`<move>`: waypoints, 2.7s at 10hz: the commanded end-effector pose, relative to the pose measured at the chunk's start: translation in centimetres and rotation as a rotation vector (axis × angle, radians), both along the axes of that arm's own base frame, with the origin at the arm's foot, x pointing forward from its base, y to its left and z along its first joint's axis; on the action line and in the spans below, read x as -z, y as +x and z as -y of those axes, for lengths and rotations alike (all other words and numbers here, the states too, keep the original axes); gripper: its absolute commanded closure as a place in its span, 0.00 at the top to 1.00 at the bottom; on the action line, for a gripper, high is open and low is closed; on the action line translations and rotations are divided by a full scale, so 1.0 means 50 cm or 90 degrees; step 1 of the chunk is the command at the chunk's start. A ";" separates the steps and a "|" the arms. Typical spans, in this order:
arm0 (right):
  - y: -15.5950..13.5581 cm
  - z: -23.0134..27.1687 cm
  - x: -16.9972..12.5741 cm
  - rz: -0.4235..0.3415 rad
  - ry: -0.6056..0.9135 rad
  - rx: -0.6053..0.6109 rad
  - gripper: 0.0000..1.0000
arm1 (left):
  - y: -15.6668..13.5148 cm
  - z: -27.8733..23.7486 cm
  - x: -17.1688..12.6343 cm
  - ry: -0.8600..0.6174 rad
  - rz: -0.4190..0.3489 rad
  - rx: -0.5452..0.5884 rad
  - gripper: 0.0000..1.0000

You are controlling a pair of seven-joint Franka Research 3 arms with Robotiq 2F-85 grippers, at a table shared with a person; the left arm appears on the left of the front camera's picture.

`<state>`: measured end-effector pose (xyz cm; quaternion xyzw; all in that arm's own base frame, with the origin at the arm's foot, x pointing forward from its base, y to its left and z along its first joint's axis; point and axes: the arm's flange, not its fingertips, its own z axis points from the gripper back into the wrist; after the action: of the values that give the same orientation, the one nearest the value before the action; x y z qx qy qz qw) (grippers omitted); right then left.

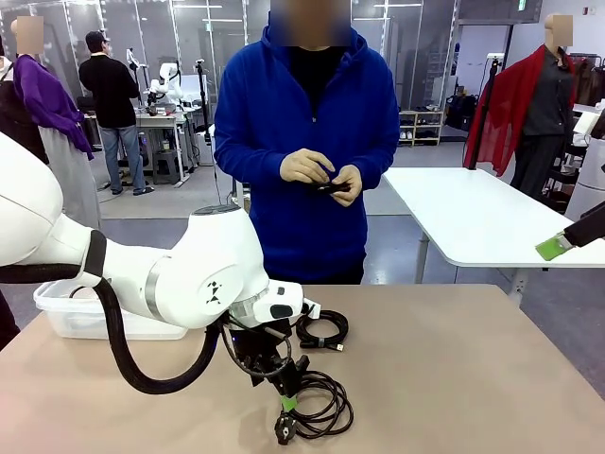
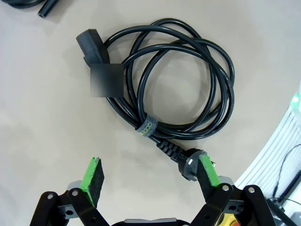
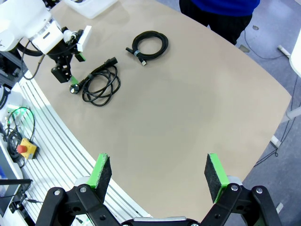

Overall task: Organize and store the cables.
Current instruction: Place the Power Cable into the Organizing box.

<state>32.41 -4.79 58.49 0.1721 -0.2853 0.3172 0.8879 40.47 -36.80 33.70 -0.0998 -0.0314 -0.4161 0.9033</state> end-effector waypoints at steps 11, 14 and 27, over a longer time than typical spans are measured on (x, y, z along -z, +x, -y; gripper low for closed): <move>0.001 -0.001 -0.004 -0.007 0.003 0.006 1.00 | -0.041 0.082 -0.007 0.061 0.042 -0.342 1.00; 0.001 -0.001 -0.004 -0.007 0.003 0.006 1.00 | -0.054 0.091 0.011 0.051 0.077 -0.397 1.00; 0.001 -0.001 -0.004 -0.007 0.003 0.006 1.00 | -0.037 0.084 0.047 0.075 0.005 -0.506 1.00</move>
<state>32.41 -4.79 58.49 0.1721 -0.2853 0.3172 0.8879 37.88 -40.76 31.42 -0.0167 -0.0605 -0.0328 0.9975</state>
